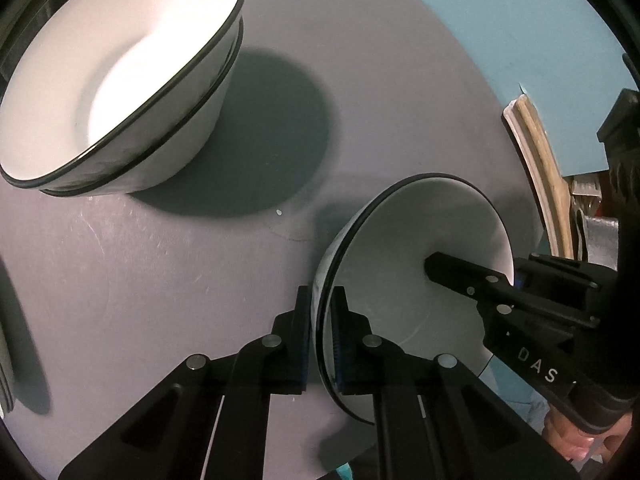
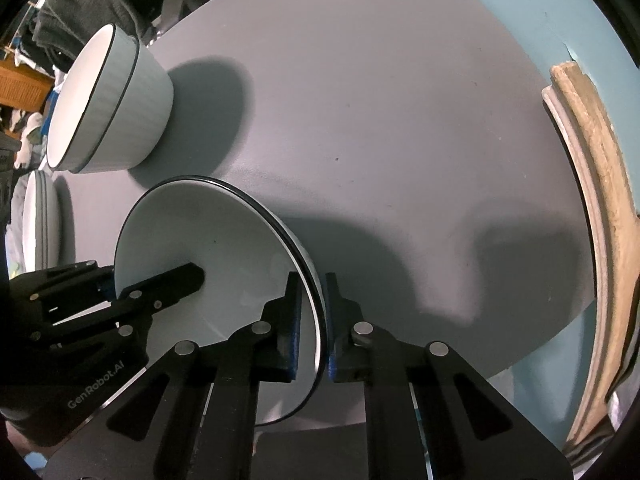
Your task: Organize plates and bowls
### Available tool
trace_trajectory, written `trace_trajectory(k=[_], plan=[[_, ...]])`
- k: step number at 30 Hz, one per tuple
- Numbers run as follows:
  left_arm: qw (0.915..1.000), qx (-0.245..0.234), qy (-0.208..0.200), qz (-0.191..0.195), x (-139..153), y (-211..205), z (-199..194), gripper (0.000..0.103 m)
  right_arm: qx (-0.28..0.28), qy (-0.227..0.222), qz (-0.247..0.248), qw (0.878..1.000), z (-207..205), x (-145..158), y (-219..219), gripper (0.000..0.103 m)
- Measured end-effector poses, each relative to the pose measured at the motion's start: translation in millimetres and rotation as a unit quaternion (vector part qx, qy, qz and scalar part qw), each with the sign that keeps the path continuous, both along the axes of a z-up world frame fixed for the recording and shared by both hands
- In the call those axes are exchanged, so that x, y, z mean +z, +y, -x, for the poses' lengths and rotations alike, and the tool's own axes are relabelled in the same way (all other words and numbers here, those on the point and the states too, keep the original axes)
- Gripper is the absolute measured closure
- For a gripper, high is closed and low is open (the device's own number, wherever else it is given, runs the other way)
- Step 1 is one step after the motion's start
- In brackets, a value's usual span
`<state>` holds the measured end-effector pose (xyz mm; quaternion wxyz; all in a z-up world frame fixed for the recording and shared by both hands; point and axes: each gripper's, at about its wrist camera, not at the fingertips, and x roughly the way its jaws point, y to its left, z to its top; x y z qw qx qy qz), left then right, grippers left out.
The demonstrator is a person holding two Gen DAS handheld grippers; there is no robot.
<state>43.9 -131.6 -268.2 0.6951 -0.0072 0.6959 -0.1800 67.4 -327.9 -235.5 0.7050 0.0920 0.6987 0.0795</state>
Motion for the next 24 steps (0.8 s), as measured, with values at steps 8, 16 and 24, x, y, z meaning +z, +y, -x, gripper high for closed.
trace_trajectory(k=[8,16,24], plan=[[0.9997,-0.008,-0.012,-0.019,-3,-28,16,0.096,0.007,0.004,0.004,1.000,-11,2,12,0.096],[0.9993,0.019,-0.025,-0.020,15,-18,23,0.096,0.022,-0.007,-0.006,1.000,-23,20,23,0.096],[0.9969,0.059,-0.047,-0.023,47,7,16,0.096,0.056,-0.034,-0.013,0.998,-38,55,29,0.096]])
